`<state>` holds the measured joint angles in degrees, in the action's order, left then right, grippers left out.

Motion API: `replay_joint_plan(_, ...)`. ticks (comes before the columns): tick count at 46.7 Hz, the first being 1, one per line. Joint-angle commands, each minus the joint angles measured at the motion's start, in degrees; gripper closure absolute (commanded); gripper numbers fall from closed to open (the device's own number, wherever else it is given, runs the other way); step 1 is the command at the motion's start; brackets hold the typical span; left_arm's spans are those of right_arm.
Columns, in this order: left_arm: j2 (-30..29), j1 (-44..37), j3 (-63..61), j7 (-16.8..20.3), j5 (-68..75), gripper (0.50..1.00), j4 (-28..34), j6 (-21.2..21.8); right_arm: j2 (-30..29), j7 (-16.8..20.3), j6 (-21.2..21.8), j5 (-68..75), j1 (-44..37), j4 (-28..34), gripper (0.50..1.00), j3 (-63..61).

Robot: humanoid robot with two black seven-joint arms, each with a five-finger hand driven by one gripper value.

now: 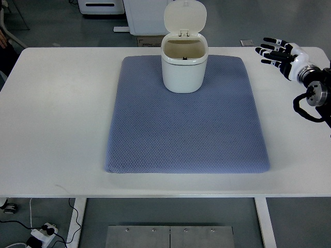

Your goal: Put lemon in trash with right hand

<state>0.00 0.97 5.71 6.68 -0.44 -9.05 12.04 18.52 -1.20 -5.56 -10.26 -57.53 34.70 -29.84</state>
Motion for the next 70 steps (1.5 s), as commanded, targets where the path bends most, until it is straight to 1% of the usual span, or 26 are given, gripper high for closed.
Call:
replay_joint_plan(1,0.0,0.0,0.0,0.0,0.0,0.500,0.0,0.0,-0.8,-0.1,-0.1,0.1,2.0,0.1,0.745,-2.9)
replay_joint_plan(5,0.0,0.0,0.0,0.0,0.0,0.500,0.0,0.0,-2.0,-0.9,-0.2,0.0,4.1,0.0,0.714,-6.4)
replay_joint_plan(9,0.0,0.0,0.0,0.0,0.0,0.500,0.0,0.0,-3.0,-1.3,-0.6,0.0,6.5,0.1,0.653,-9.9)
replay_joint_plan(10,0.0,0.0,0.0,0.0,0.0,0.500,0.0,0.0,-3.4,-1.4,-0.7,0.0,7.0,0.1,0.632,-10.7)
replay_joint_plan(13,0.0,-0.1,0.0,0.0,0.0,0.500,0.0,0.0,-4.5,-1.8,-1.0,0.0,8.2,0.1,0.536,-12.6)
replay_joint_plan(17,0.0,0.0,0.0,0.0,0.0,0.500,0.0,0.0,-5.7,-2.7,-1.3,0.1,9.7,0.1,0.513,-15.5)
replay_joint_plan(20,0.0,0.0,0.0,0.0,0.0,0.500,0.0,0.0,-6.6,-3.0,-1.3,0.1,10.5,0.3,0.505,-17.9)
replay_joint_plan(29,0.0,-0.1,0.0,0.0,0.0,0.500,0.0,0.0,-9.8,-3.1,-1.2,0.1,11.4,0.5,0.500,-26.3)
replay_joint_plan(37,0.0,0.0,0.0,0.0,0.0,0.500,0.0,0.0,-11.4,-3.1,-1.3,0.0,11.4,0.5,0.500,-27.5)
replay_joint_plan(39,0.0,0.0,0.0,0.0,0.0,0.500,0.0,0.0,-12.1,-3.7,-1.3,0.0,11.5,0.3,0.500,-27.5)
replay_joint_plan(40,0.0,0.0,0.0,0.0,0.0,0.500,0.0,0.0,-12.4,-4.5,-1.3,0.0,11.5,0.2,0.500,-27.5)
replay_joint_plan(42,0.0,0.0,0.0,0.0,0.0,0.500,0.0,0.0,-13.7,-7.5,-1.2,0.0,11.5,0.0,0.500,-28.2)
replay_joint_plan(45,0.0,0.0,0.0,0.0,0.0,0.500,0.0,0.0,-15.4,-14.6,-1.3,0.0,12.0,0.0,0.500,-30.3)
replay_joint_plan(47,0.0,0.0,0.0,0.0,0.0,0.500,0.0,0.0,-16.0,-18.3,-1.3,-0.1,12.3,0.0,0.500,-30.9)
replay_joint_plan(49,0.0,0.0,0.0,0.0,0.0,0.500,0.0,0.0,-16.1,-20.6,-1.3,-0.4,12.4,0.1,0.500,-30.7)
replay_joint_plan(50,0.0,-0.1,0.0,0.0,0.0,0.500,0.0,0.0,-16.1,-20.9,-1.3,-0.4,12.4,0.1,0.500,-30.7)
replay_joint_plan(70,0.0,0.0,0.0,0.0,0.0,0.500,0.0,0.0,-17.2,-20.3,-0.4,-0.3,14.7,0.2,0.500,-31.2)
